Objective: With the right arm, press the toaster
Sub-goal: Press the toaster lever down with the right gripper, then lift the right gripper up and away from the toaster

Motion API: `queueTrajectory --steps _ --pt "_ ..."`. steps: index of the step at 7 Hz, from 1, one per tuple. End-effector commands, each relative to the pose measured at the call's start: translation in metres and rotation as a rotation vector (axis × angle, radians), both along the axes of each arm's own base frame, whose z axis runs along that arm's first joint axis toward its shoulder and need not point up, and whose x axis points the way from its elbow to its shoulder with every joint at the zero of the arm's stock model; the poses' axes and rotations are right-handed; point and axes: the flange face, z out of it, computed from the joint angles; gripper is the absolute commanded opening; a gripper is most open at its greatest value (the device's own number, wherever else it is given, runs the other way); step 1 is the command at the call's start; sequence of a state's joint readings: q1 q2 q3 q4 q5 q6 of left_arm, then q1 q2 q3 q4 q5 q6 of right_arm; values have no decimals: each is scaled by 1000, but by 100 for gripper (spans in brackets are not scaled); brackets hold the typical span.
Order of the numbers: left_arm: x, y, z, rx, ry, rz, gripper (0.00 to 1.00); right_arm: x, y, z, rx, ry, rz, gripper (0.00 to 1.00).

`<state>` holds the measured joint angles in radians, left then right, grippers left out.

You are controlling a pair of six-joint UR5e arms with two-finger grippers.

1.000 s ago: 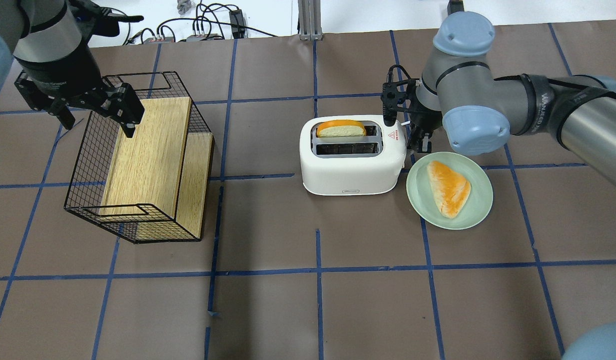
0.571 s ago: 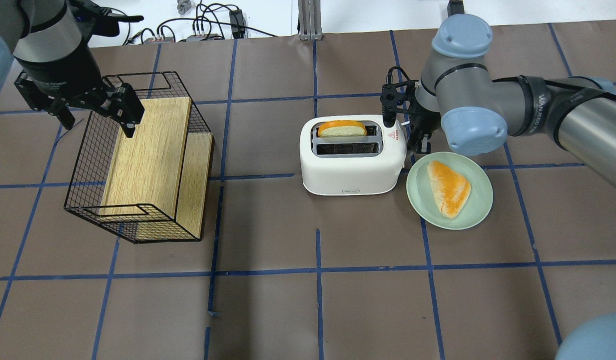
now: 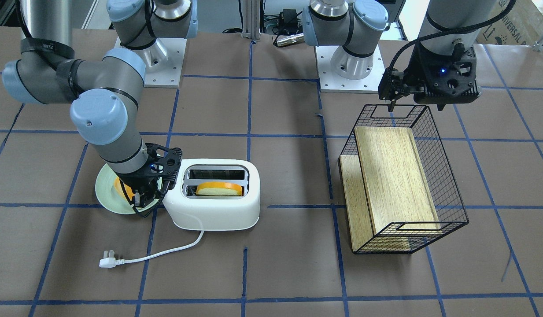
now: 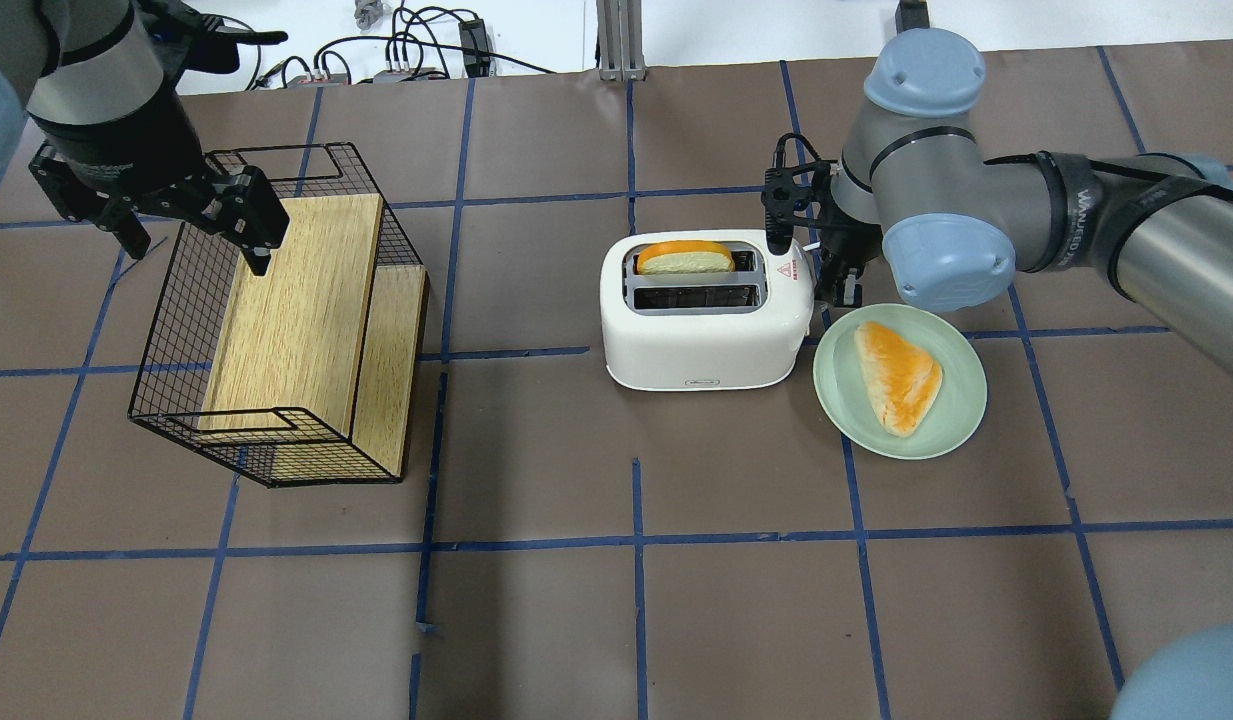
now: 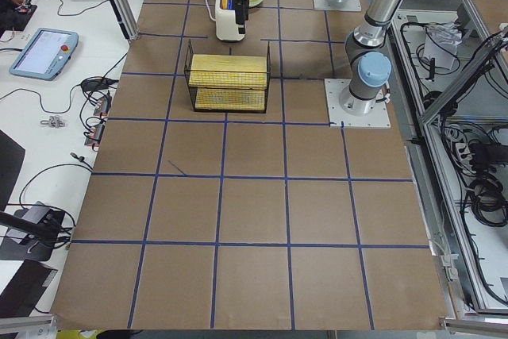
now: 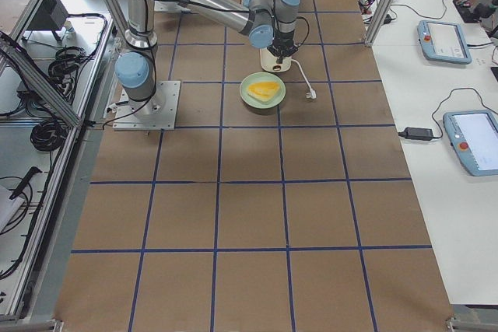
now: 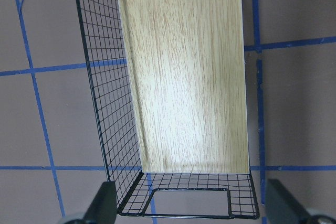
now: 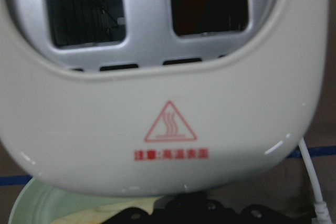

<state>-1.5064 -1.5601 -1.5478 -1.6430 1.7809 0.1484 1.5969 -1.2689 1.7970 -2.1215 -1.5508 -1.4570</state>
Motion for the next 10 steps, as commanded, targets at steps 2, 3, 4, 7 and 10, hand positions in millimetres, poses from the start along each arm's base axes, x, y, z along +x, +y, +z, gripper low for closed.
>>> queueTrajectory --steps 2,3,4,7,10 --pt "0 0 0 0 0 0 100 0 0 19 -25 -1 -7 9" --pt "0 0 0 0 0 0 100 0 6 41 -17 -4 -13 9" --pt "0 0 0 0 0 0 100 0 7 75 -35 -1 -30 9" --pt "0 0 0 0 0 0 100 0 -7 173 -14 -3 -272 9" --pt "0 0 0 0 0 0 100 -4 11 232 43 50 -716 8"
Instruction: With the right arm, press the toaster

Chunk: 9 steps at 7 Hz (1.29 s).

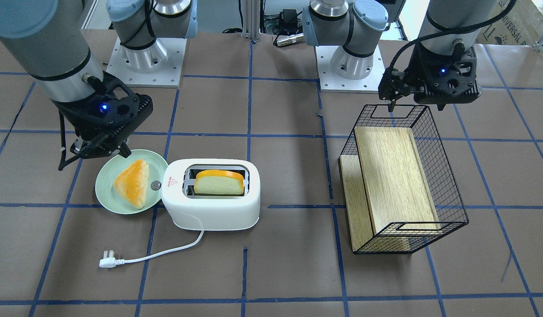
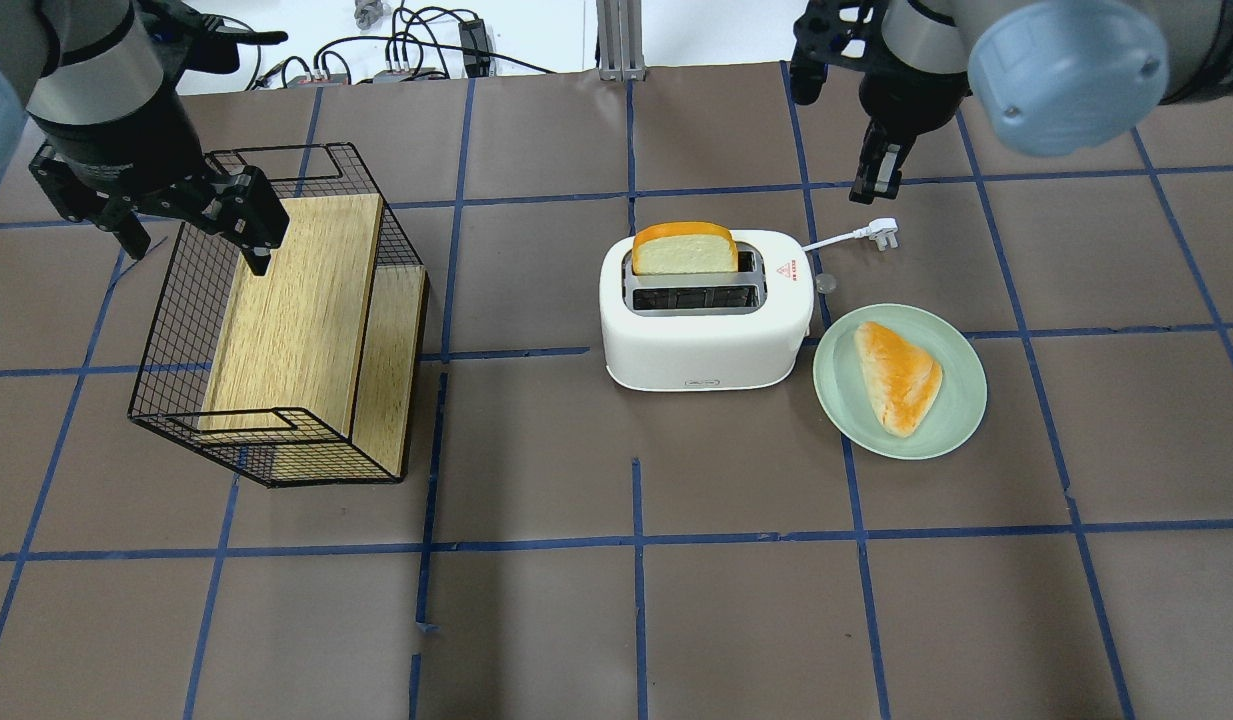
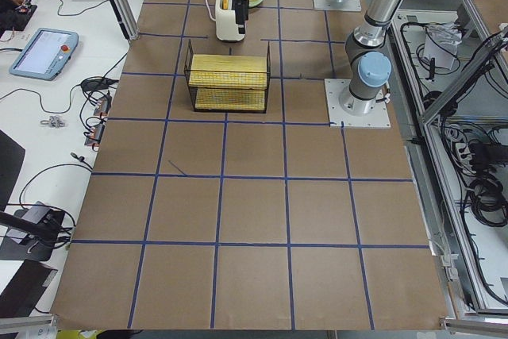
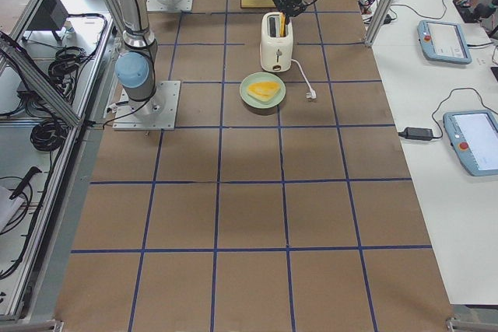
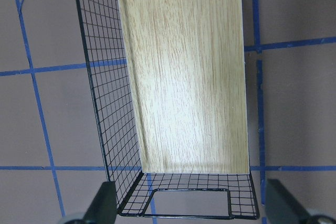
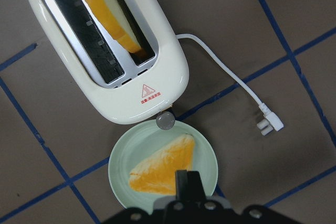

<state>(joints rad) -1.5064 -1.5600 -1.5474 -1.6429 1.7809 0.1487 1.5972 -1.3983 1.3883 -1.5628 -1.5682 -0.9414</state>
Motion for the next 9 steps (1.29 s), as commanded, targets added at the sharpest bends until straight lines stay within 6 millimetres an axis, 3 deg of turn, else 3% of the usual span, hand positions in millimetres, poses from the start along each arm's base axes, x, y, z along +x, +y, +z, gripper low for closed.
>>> queueTrajectory --steps 1,2,4,6,7,9 --pt "0 0 0 0 0 0 100 -3 13 20 55 43 -347 8" --pt "0 0 0 0 0 0 100 -2 27 35 31 33 -524 8" --pt "0 0 0 0 0 0 100 -2 46 34 35 4 -655 18" --pt "0 0 0 0 0 0 100 -4 51 0 32 1 -757 30" --pt "0 0 0 0 0 0 100 -3 55 -3 -37 -27 -810 61" --pt "0 0 0 0 0 0 100 -4 57 -1 -41 -27 -826 94"
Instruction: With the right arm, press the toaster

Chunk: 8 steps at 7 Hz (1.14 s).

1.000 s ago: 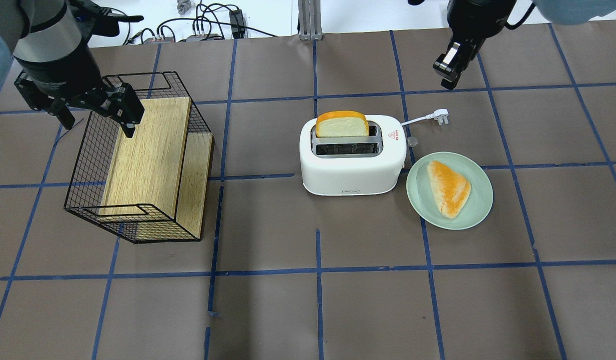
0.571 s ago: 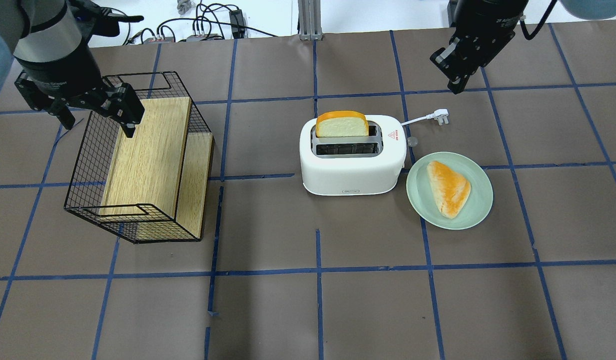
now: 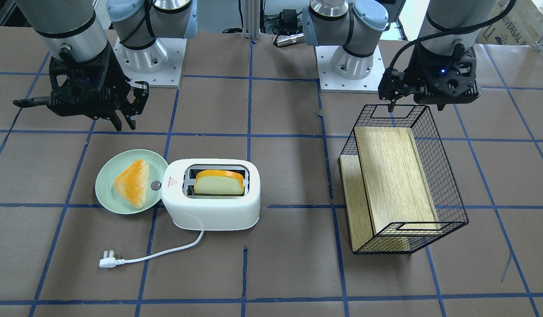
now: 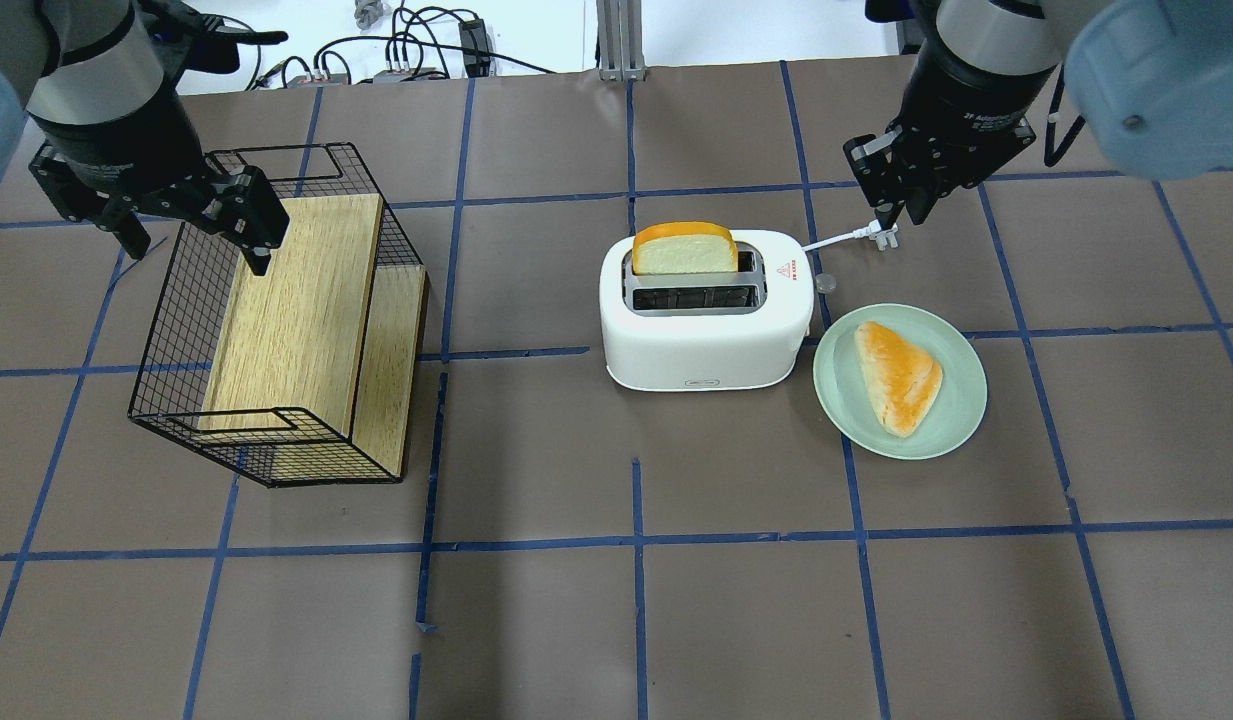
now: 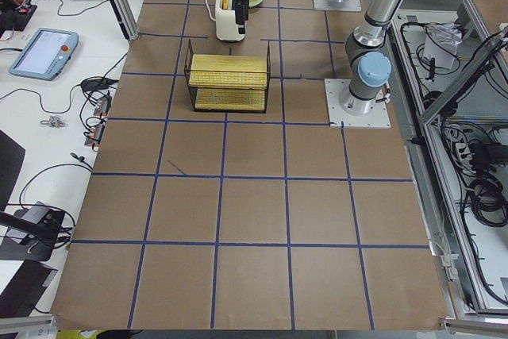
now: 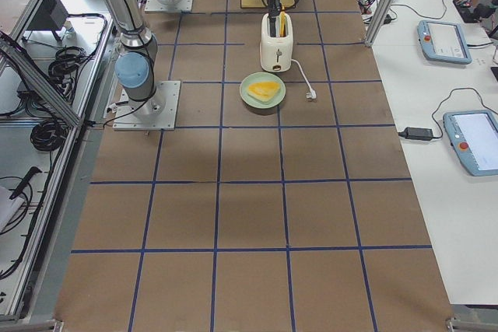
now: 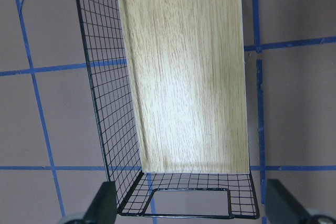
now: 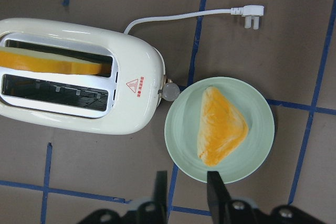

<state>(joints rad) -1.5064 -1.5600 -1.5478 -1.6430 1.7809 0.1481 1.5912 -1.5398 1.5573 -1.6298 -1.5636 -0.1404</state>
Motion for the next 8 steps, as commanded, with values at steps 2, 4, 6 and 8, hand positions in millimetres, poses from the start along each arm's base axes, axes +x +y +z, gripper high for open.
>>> queueTrajectory --steps 2,4,6,8 --pt "0 0 0 0 0 1 100 -7 8 -3 47 -5 -147 94" --pt "0 0 0 0 0 -1 100 -6 9 -2 47 -2 -138 94" --pt "0 0 0 1 0 1 100 -6 9 -2 47 -1 -135 94" --pt "0 0 0 0 0 -1 100 -7 9 -2 46 6 -135 94"
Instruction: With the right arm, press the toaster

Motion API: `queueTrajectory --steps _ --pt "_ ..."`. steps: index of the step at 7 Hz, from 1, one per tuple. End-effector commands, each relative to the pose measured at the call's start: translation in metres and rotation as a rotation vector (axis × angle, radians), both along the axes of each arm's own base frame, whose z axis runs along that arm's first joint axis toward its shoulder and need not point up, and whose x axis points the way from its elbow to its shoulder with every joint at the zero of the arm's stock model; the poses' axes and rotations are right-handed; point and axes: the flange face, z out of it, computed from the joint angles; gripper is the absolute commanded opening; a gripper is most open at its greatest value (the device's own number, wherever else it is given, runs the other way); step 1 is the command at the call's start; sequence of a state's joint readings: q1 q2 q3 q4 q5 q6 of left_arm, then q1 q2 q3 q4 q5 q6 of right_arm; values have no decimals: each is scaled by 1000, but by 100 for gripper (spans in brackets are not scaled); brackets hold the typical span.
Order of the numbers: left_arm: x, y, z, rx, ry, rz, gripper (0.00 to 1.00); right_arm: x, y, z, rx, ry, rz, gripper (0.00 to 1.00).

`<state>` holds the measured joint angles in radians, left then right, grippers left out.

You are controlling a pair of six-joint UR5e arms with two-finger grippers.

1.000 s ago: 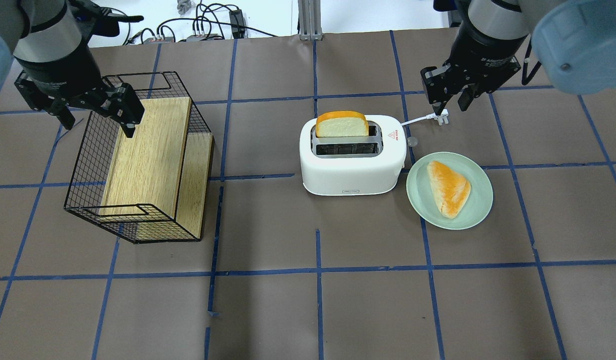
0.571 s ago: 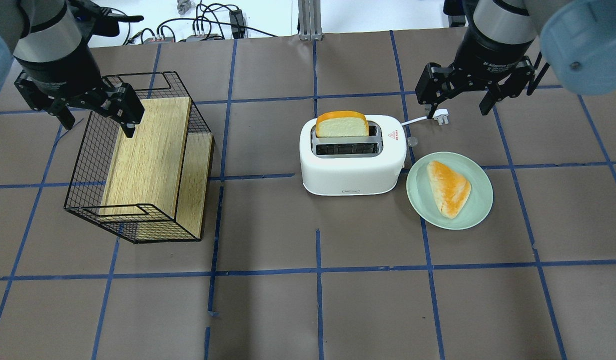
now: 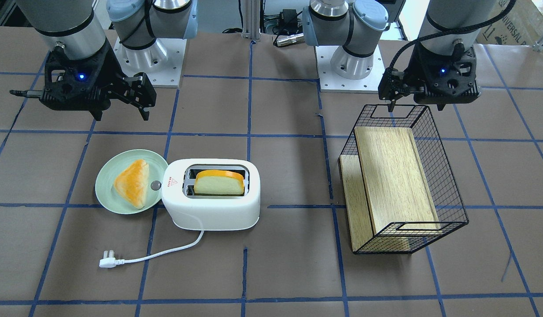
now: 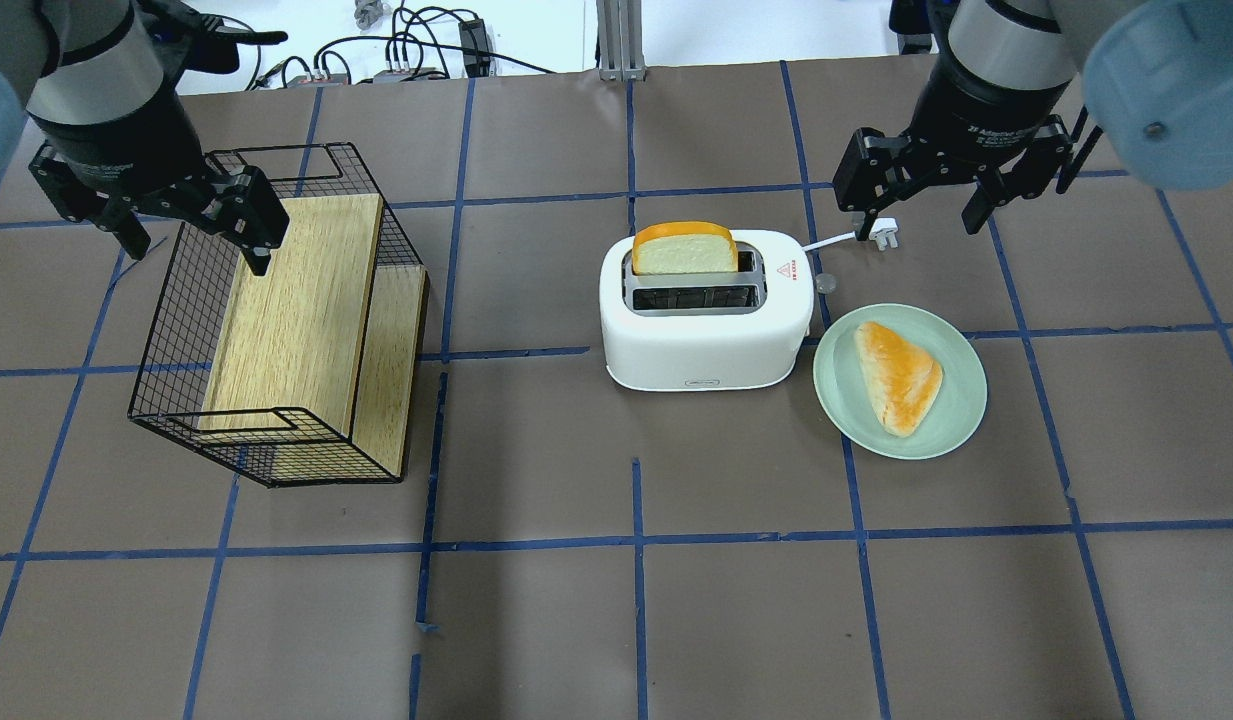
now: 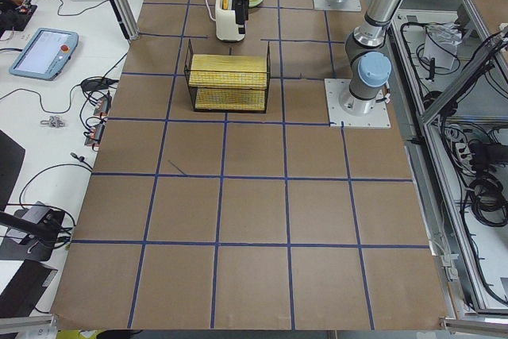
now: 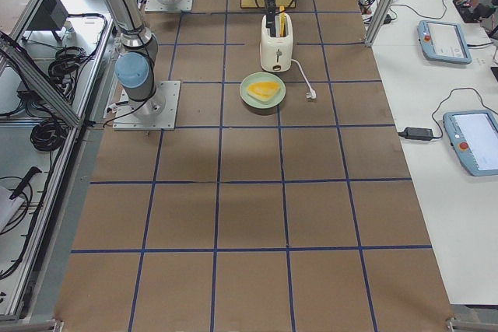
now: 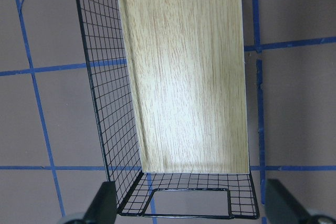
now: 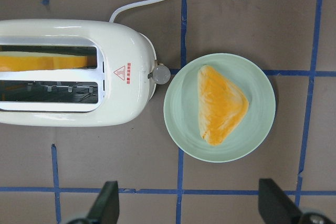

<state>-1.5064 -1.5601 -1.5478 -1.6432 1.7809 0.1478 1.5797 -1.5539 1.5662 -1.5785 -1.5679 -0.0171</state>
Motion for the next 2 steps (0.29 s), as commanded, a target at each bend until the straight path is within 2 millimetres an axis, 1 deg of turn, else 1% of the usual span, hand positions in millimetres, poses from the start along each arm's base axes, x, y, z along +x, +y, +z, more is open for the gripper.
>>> queueTrajectory --steps 1,2 --pt "0 0 0 0 0 -1 100 -3 -1 -1 2 4 -3 94" --pt "0 0 0 0 0 1 100 -2 0 0 0 3 0 94"
